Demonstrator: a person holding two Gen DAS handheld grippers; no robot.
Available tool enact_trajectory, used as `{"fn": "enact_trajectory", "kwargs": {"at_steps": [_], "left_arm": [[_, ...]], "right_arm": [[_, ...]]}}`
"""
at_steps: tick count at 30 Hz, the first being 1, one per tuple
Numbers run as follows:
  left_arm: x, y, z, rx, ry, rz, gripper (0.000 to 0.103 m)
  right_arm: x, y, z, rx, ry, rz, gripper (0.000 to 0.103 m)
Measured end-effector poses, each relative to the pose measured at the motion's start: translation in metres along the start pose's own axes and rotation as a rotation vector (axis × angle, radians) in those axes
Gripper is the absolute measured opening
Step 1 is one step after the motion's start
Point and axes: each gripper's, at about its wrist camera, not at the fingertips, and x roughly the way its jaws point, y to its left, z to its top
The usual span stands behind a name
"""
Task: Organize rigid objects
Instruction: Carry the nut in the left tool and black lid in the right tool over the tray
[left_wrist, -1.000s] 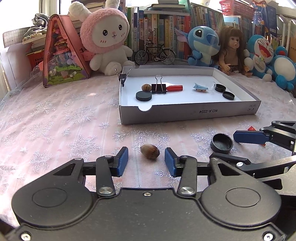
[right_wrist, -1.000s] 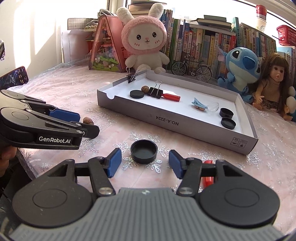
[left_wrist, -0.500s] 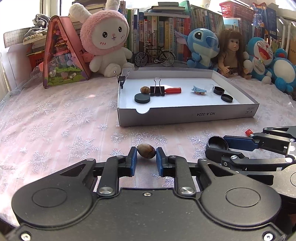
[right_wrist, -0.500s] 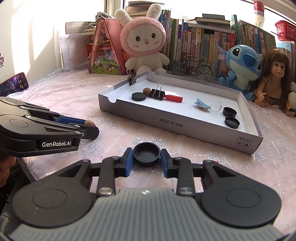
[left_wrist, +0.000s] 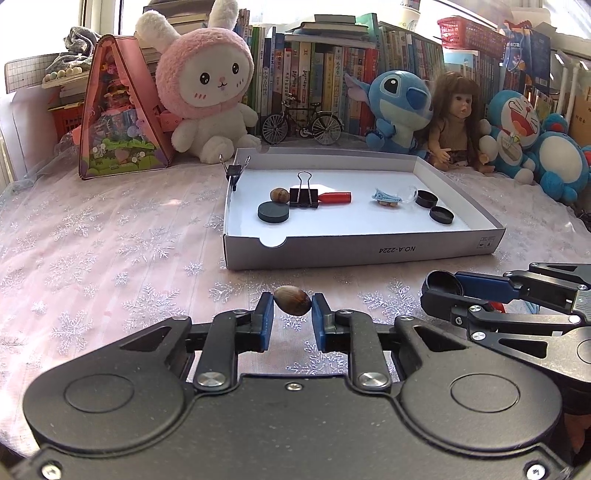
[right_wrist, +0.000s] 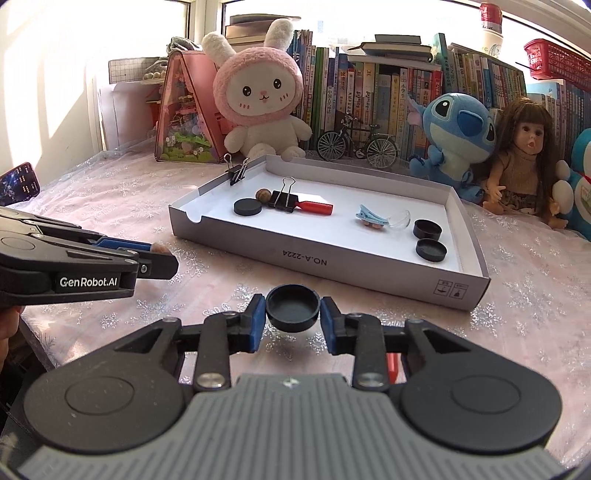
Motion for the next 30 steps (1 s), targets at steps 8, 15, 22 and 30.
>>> {"fn": "enact_trajectory", "kwargs": {"at_steps": [8,15,22,30], "left_arm": [[0.0,-0.007,0.015,0.001,-0.019,-0.032,0.021],[0.002,-0.014,0.03,0.006,-0.034,-0.062,0.021],[0.008,-0.019,0.045,0.01,-0.04,-0.093,0.021],[0.022,-0.015,0.058,-0.021,-0.024,-0.112,0.021]], "right_arm": [[-0.007,-0.012,0.007,0.02,-0.018,-0.038,0.037],[-0.009,-0.023,0.012,0.042,-0.031,-0.074,0.037],[-0.011,-0.037,0.019,0.073,-0.047,-0.101,0.037],[-0.008,-0.049,0.026,0.097,-0.048,-0.12,0.037]]}}
